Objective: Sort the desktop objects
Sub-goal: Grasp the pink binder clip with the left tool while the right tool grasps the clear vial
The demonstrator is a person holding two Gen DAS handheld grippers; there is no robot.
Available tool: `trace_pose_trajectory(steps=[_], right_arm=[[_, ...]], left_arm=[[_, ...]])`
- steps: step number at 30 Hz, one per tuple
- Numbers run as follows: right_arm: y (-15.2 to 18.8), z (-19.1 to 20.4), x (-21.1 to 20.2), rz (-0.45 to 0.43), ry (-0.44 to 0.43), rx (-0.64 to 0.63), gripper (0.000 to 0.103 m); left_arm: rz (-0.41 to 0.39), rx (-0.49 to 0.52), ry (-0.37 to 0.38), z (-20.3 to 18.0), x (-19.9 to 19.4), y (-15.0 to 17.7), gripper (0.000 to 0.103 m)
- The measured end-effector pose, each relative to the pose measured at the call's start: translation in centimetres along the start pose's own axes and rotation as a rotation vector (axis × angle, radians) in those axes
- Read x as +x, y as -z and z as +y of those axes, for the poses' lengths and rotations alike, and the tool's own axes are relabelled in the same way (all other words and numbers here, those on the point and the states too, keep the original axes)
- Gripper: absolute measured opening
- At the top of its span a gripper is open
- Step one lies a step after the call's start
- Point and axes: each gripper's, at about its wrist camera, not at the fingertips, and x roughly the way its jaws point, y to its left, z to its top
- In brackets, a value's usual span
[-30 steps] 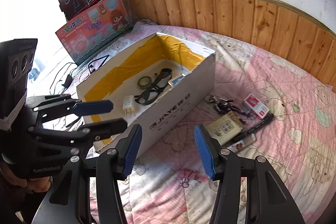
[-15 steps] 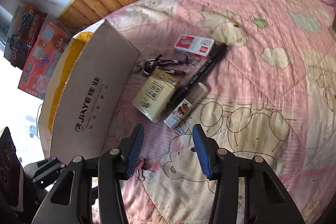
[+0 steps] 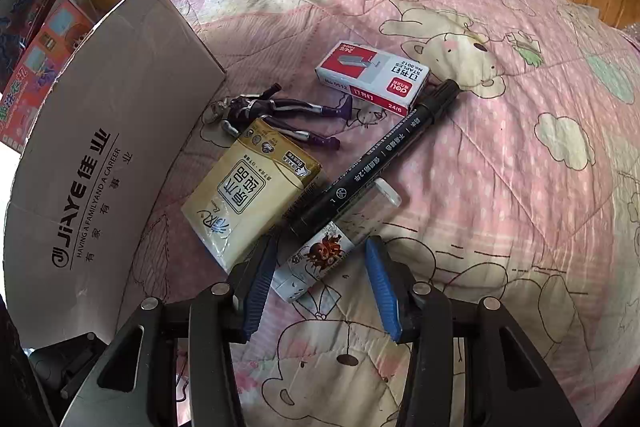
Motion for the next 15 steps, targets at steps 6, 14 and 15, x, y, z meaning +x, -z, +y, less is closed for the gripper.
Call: trace_pose_trajectory(steps=[6,14,15], right_arm=[[0.2,-0.9,-0.2,-0.014,0.009,-0.013,0.032],[0.1,-3.0,-1.9,-0.007,-0.039,0.029,0.012],[0.1,-3.1,-2.1,-0.007,-0.042,0.021,0.012]], left_arm=[[-0.064,0.022,-0.037,-0.8,0.2,0.1,0.052],[-0.082,0.034,-0.013,-0.5,-0.8,0.5,0.037],[-0.083,0.03,-0.001,-0.4,-1.0,0.4,0.037]])
